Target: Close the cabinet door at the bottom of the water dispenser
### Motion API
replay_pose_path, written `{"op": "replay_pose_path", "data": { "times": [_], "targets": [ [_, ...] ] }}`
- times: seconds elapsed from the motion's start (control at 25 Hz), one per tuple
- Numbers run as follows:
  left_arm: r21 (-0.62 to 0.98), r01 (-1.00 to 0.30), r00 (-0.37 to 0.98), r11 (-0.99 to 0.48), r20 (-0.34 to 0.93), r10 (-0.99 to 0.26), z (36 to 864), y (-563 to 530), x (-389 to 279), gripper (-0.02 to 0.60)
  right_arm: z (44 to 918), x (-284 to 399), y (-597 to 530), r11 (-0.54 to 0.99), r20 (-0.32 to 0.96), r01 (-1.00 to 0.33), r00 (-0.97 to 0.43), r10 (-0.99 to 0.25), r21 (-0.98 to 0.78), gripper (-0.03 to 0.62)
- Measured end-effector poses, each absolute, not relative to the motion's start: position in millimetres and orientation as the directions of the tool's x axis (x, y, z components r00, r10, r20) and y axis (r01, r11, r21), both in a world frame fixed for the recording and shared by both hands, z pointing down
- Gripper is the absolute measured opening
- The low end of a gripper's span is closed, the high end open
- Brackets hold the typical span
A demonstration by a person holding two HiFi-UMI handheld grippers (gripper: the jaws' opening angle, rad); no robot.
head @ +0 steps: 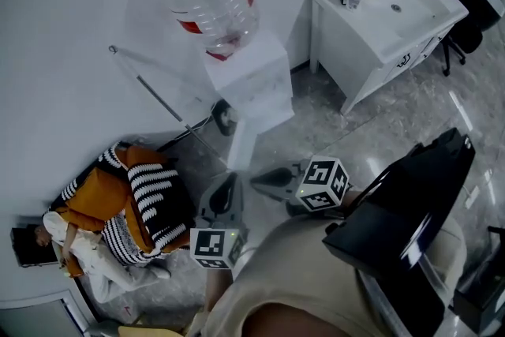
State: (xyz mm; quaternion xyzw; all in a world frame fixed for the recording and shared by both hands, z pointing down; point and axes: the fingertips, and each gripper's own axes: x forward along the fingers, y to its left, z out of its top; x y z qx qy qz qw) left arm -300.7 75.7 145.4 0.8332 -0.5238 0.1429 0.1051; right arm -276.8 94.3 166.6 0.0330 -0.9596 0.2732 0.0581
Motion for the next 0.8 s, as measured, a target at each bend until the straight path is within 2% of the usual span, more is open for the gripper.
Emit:
{"op": "replay_pose_path", "data": {
  "times": [0.48, 0.64, 0.8],
  "targets": [
    [-0.012, -0.952, 0.267, -0.306, 0.457, -0.848, 174.1, -19.8, -256.1, -0.009, 176.5, -206.9, -2.7, 0.78, 0.067, 0.003, -0.996, 0.058, -0.626, 0.011],
    [-0.028, -0.969, 0.197, -0.246, 0.512, -0.836, 207.9, -44.4, -264.0, -0.009, 182.1, -201.7, -39.3, 0.801, 0.037, 0.044, -0.996, 0.082, -0.597, 0.011],
    [-0.061, -0.983, 0.107, -0.173, 0.578, -0.809, 245.6, -46.2, -278.9, -0.009, 192.1, -201.6, -59.4, 0.854, 0.073, 0.094, -0.986, 0.152, -0.512, 0.011]
  ]
}}
